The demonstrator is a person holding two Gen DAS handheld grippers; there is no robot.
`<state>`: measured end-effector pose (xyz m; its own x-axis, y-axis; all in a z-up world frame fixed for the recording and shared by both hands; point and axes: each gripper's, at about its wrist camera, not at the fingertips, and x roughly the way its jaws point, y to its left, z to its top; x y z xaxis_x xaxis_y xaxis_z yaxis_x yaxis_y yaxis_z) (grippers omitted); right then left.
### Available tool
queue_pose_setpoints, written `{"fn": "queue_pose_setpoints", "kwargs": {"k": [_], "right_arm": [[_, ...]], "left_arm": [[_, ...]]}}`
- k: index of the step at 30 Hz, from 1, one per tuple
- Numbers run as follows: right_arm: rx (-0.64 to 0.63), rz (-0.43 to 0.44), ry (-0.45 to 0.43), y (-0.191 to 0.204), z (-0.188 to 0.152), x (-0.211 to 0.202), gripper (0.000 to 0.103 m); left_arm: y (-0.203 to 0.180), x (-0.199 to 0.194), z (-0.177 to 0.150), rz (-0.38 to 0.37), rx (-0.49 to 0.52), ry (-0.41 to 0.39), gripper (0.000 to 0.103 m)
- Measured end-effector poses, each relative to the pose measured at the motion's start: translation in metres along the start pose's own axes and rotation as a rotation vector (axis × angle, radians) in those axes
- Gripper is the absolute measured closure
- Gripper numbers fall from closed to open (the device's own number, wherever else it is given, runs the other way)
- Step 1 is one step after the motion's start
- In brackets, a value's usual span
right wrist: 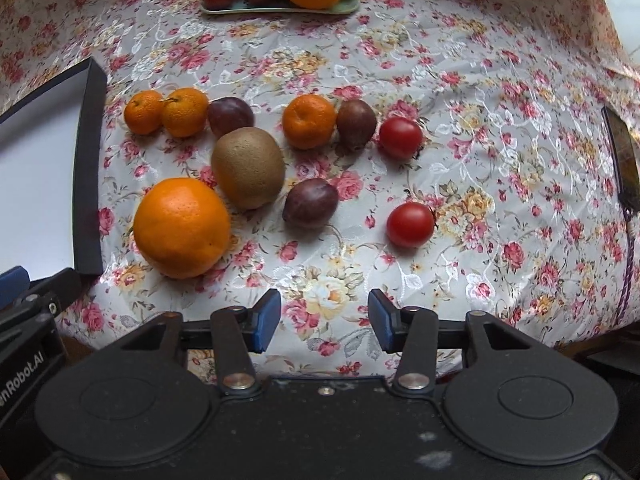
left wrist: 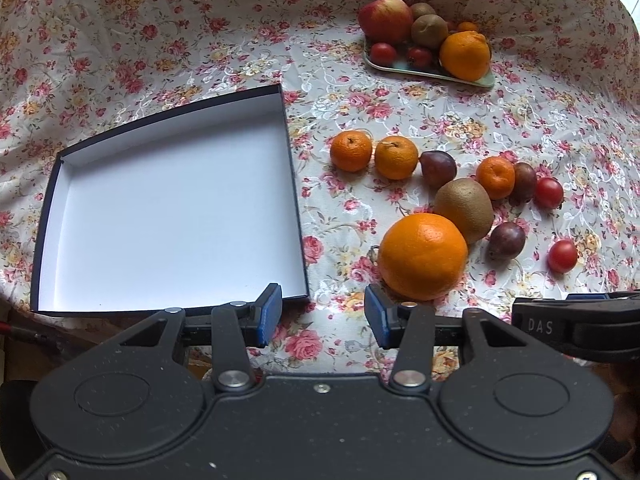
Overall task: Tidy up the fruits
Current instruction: 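Grasp the red tomato with the right gripper while the left gripper approaches the large orange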
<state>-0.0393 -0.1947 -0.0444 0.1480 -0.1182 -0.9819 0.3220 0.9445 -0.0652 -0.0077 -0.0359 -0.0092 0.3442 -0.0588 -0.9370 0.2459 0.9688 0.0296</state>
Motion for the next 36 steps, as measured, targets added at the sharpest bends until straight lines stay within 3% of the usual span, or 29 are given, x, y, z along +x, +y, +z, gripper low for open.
{"fn": "queue_pose_setpoints", "kwargs": {"k": [11,14,18,23,29,36], "right_arm": [[0.235,0.043,-0.09,-0.067,-0.001,-0.017,0.06],[0.28,0.02,-0.158,-0.078,-0.006,-0.023,0.059],[0.221,-0.035,-0.194,-0.082,-0.004,-0.023,0.059],[0.117,-0.006,-0.15,-0.086,0.01,-0.013,0.059],[0.177,0.066,-0.1,-0.092,0.022,0.001,0.059],[0.221,0.029,-0.12,-0.096,0.031,0.023,0.059]], "left_arm": [[-0.023,0.003,0.004,-0.036,0.027,0.022,0.048],[-0.033,-0.001,0.007,-0.046,0.057,0.009,0.048],[-0.042,-0.002,0.017,-0.051,0.064,0.007,0.048],[-0.055,0.004,0.029,-0.053,0.091,0.022,0.048],[-0.068,0.011,0.044,-0.029,0.143,0.006,0.048],[-0.065,0.029,0.046,-0.027,0.124,0.026,0.048]]}}
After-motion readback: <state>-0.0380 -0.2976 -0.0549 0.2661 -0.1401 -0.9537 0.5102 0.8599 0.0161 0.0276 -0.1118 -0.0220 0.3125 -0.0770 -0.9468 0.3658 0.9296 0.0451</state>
